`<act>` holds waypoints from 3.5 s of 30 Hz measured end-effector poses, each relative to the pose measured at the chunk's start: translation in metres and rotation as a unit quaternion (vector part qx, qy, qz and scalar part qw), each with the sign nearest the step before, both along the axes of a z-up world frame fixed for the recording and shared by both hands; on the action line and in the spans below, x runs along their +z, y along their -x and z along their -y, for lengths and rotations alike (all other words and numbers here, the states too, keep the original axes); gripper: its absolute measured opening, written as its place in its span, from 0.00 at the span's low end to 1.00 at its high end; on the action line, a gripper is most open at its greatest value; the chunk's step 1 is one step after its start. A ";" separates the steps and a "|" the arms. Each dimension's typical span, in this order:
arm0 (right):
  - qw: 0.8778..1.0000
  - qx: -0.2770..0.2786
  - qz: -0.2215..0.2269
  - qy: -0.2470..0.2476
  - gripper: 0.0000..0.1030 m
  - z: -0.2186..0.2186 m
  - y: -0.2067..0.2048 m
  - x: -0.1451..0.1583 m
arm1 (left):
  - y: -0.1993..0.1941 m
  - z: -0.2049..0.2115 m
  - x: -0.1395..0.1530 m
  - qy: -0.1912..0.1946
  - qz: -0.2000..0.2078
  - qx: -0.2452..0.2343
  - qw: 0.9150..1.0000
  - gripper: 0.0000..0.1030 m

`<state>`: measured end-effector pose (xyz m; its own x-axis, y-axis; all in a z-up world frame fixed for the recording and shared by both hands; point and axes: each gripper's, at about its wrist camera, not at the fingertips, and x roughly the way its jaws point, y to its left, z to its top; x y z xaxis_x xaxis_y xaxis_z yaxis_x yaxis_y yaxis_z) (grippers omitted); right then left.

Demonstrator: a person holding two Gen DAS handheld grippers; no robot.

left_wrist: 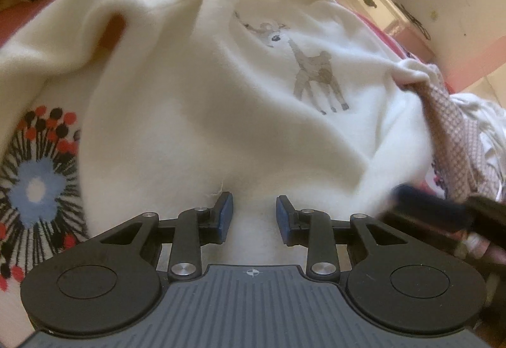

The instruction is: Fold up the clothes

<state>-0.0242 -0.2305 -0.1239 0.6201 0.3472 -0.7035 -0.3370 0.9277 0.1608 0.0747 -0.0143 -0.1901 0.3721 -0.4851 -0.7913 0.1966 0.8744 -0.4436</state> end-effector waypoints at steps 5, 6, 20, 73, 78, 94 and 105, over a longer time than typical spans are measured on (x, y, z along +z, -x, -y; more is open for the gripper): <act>0.997 -0.030 0.005 -0.071 0.50 0.048 0.027 0.016 | -0.001 -0.009 -0.004 0.021 -0.007 0.012 1.000 0.25; 0.997 -0.046 0.000 -0.068 0.50 0.064 0.034 0.016 | 0.000 -0.009 -0.003 0.022 -0.005 0.011 1.000 0.25; 0.971 0.022 -0.023 0.237 0.56 0.059 0.028 -0.069 | 0.005 -0.008 -0.004 0.025 0.009 0.016 1.000 0.26; 0.870 -0.476 -0.123 -0.024 0.00 0.279 0.113 -0.048 | 0.011 -0.009 -0.004 0.014 0.056 -0.010 0.998 0.27; 0.870 -0.481 -0.105 -0.031 0.01 0.277 0.120 -0.041 | 0.012 -0.010 -0.005 0.020 0.058 -0.008 0.998 0.27; 0.917 -0.356 -0.158 -0.087 0.08 0.240 0.070 -0.001 | 0.010 -0.021 -0.005 0.045 0.050 -0.003 0.998 0.27; 0.896 -0.379 -0.232 -0.024 0.06 0.251 0.082 -0.042 | 0.008 -0.023 -0.005 0.038 0.053 -0.015 0.998 0.27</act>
<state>-0.1067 -0.4815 -0.1659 0.3363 -0.0128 -0.9417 0.4990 0.8504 0.1666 0.0665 0.0084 -0.1947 0.4364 -0.5554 -0.7079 0.2727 0.8314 -0.4842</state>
